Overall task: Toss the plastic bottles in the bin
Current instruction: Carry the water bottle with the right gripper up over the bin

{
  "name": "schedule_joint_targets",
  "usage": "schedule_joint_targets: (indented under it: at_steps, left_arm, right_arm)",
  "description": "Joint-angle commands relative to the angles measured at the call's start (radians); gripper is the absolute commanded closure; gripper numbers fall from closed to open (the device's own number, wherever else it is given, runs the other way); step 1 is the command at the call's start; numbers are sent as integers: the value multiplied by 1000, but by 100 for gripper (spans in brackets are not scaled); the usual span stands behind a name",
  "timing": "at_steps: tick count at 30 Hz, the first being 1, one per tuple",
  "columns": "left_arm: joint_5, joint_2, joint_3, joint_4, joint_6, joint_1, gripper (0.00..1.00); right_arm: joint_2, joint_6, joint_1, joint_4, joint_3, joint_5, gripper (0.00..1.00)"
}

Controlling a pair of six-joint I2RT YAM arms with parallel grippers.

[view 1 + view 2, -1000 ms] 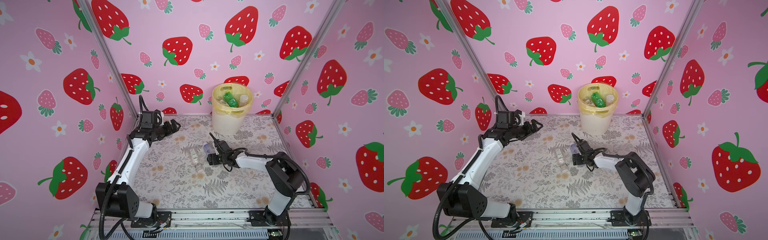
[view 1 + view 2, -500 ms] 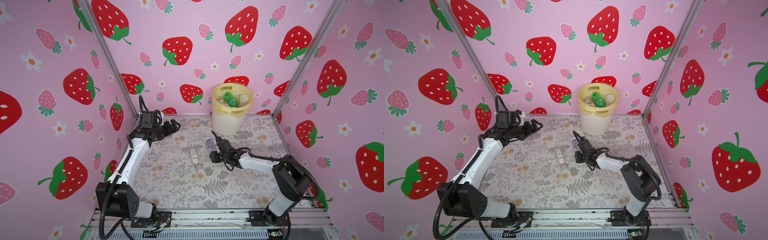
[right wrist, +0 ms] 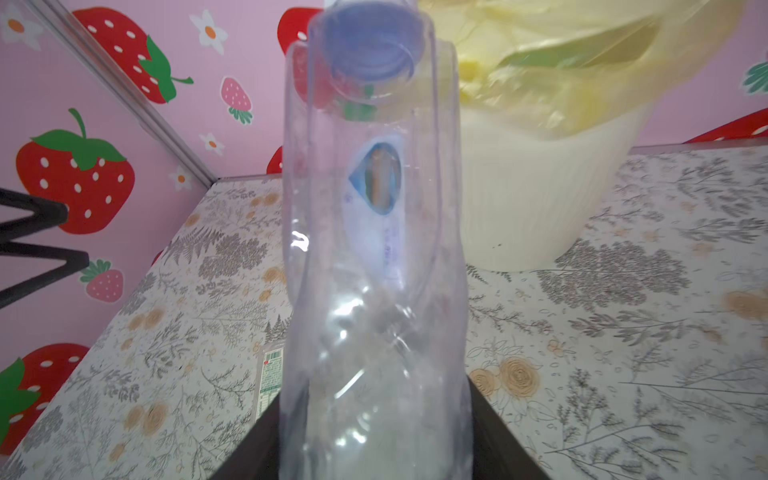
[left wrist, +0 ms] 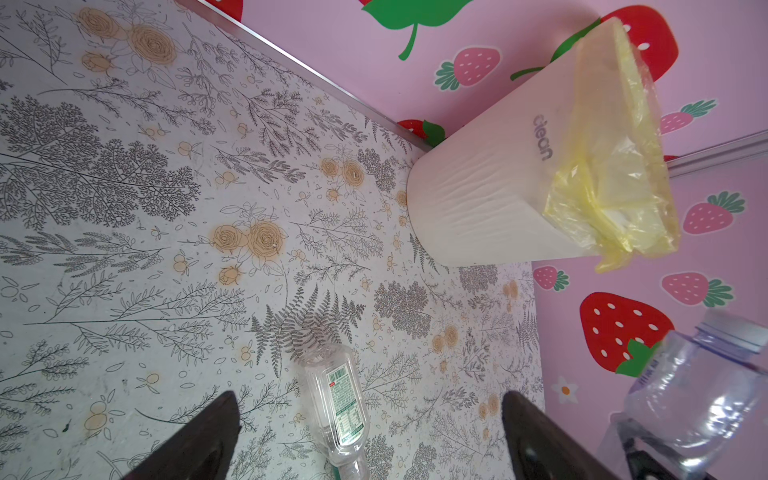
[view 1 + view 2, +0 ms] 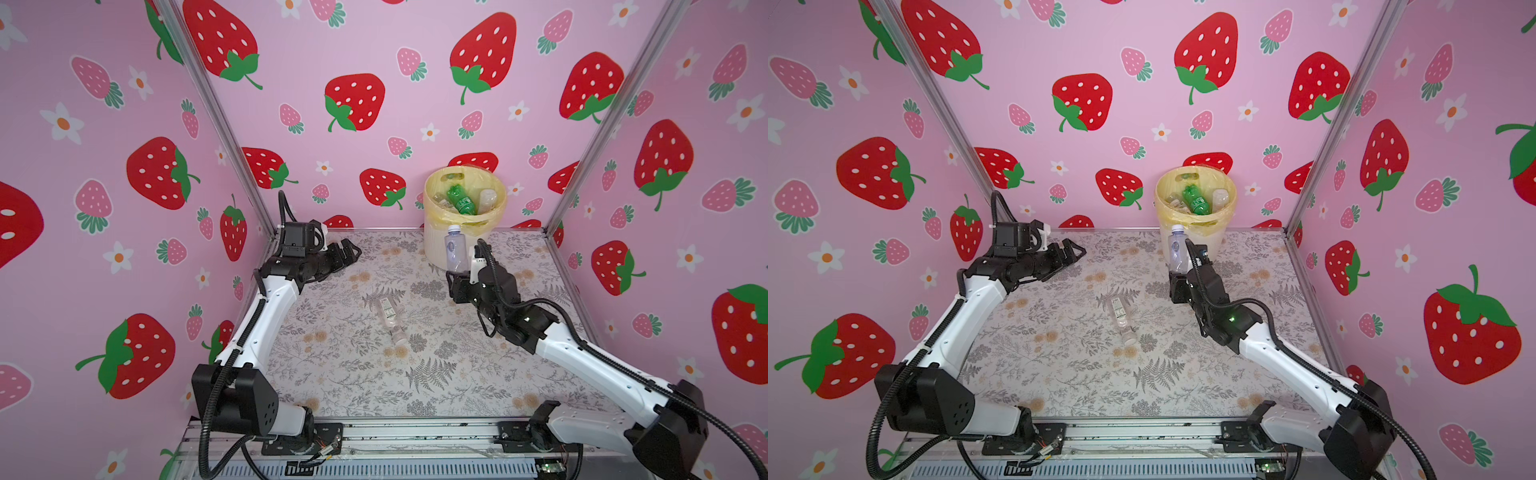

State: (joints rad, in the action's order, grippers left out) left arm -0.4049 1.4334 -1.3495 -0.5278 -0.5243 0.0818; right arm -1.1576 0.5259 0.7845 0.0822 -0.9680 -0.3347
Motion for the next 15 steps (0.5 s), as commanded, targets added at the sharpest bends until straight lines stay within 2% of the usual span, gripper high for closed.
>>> schedule_joint_targets:
  at_steps: [1,10,15]
  left_arm:
    - [-18,-8,12,6,-3,-8,0]
    - [-17,-10,13,9,-6,-7,0]
    - [-24,-5,13,12,-12,-7,0]
  right_arm:
    - [50,-47,-26,63,-66,-123,45]
    - [167,-38,-47,78,-41,-193,45]
    - [156,-42,-58,62,-57,-188,45]
